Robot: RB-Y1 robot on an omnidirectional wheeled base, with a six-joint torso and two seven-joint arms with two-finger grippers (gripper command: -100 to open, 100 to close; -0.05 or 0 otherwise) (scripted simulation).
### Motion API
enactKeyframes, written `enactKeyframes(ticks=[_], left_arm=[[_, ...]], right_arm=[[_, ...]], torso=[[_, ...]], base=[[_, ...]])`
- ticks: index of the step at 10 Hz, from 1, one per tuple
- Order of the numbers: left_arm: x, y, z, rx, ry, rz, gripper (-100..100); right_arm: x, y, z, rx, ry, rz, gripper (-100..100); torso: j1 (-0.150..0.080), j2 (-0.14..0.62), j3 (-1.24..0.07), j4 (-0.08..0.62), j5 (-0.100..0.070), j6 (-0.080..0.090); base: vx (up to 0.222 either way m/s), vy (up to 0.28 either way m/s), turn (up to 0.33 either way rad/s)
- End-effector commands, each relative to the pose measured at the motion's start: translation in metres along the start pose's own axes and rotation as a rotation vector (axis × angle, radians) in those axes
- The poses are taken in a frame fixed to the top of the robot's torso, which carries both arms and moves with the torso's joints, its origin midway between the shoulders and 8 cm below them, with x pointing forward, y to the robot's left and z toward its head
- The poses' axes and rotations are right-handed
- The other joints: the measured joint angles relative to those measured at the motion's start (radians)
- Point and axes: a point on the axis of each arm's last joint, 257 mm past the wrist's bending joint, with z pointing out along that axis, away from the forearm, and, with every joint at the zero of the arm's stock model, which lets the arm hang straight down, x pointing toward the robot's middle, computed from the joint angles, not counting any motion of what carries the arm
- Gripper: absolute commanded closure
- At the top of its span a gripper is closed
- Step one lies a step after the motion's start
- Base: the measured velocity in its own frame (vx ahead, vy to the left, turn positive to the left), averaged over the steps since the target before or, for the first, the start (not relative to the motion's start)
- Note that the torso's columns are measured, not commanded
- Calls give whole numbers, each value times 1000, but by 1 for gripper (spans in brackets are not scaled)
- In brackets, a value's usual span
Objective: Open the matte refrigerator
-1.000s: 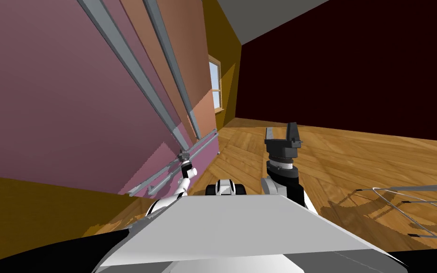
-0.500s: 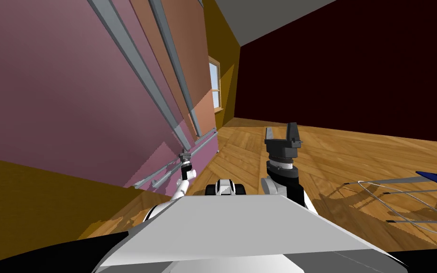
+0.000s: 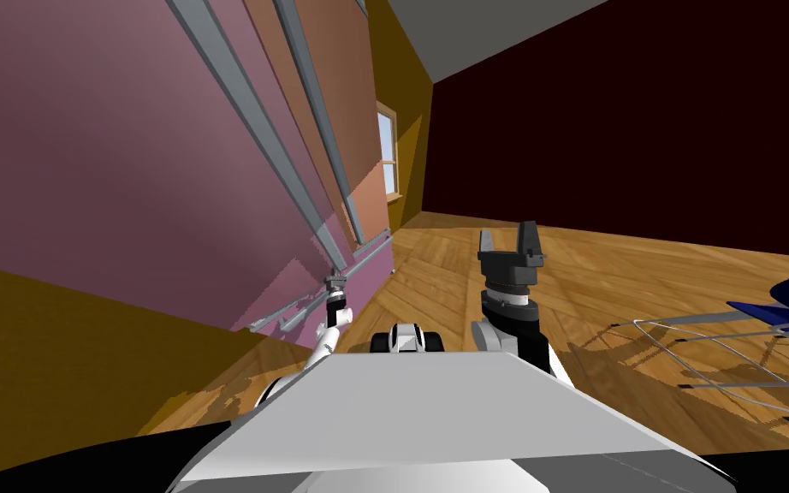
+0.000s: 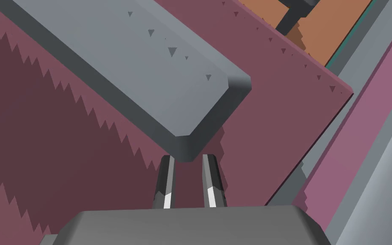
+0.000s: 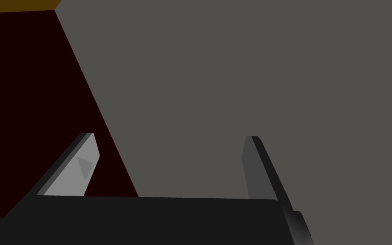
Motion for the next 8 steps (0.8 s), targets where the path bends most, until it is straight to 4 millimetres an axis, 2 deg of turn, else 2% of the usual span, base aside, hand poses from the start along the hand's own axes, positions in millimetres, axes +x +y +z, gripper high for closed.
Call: enactKeyframes(ticks=[1,5,6,7,8], left_arm=[[15,-3,3,-10,48,-22,100],[34,1,-2,-74,118,-49,100],[34,2,-2,-76,119,-59,100],[23,6,-9,-91,89,-47,100],[36,11,-12,-115,133,-72,100]], right_arm=[[0,0,0,0,0,0,0],[0,0,0,0,0,0,0],[0,0,0,0,0,0,0],[0,0,0,0,0,0,0],[0,0,0,0,0,0,0]], torso=[[0,1,1,0,0,0],[-5,2,1,2,-2,3],[-5,2,1,3,-3,3],[-4,0,0,3,-3,3],[-1,-3,-2,1,-1,0]], base=[[-75,4,-11],[-105,-3,-19],[-75,1,-12],[-30,4,9],[-125,100,-105]])
